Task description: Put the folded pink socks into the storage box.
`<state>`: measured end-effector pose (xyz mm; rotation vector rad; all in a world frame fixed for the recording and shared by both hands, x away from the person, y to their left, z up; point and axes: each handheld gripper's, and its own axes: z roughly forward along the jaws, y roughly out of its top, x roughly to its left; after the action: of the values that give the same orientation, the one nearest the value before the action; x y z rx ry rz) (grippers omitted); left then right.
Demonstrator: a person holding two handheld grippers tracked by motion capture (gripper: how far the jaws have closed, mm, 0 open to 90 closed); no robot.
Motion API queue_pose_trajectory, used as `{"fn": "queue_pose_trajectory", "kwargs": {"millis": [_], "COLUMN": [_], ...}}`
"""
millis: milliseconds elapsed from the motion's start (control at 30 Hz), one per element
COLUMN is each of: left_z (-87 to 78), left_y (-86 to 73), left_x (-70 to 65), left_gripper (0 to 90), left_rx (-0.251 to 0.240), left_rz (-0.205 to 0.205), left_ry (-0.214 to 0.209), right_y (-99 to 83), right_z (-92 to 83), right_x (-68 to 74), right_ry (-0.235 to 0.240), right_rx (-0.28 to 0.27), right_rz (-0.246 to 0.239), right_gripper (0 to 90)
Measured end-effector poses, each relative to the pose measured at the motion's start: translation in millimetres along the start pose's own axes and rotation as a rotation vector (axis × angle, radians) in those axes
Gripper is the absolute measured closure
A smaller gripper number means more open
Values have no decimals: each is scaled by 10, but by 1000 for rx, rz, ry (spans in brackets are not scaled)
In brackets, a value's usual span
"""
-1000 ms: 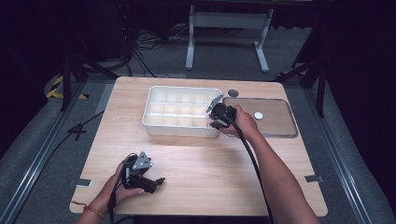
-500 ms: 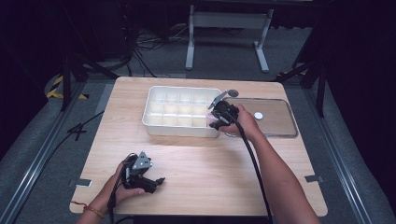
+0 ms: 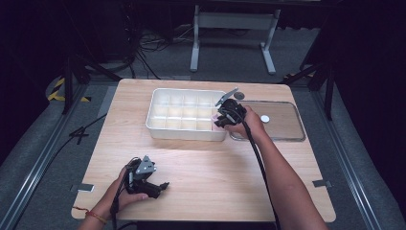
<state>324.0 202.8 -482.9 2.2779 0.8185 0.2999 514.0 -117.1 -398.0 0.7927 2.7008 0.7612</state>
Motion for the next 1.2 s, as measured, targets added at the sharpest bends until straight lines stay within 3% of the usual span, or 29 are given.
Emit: {"fn": "queue_pose_trajectory", "kwargs": {"millis": [300,900,1200], "left_z": [4,2,2], "left_y": [-2,-1,0], "left_x": [0,5,6], "left_gripper": [83,82,82], "left_rx": [-6,-1,-1], "left_rz": [3,9,10], "left_ry": [7,6,7], "right_y": [3,20,25], "right_z": [56,278,306], "right_x": [8,23,4], "right_ry": [2,12,27], "right_rx": [42,176,190], "right_rz": [-19,-40,-27], "right_gripper": [808,817,821]}}
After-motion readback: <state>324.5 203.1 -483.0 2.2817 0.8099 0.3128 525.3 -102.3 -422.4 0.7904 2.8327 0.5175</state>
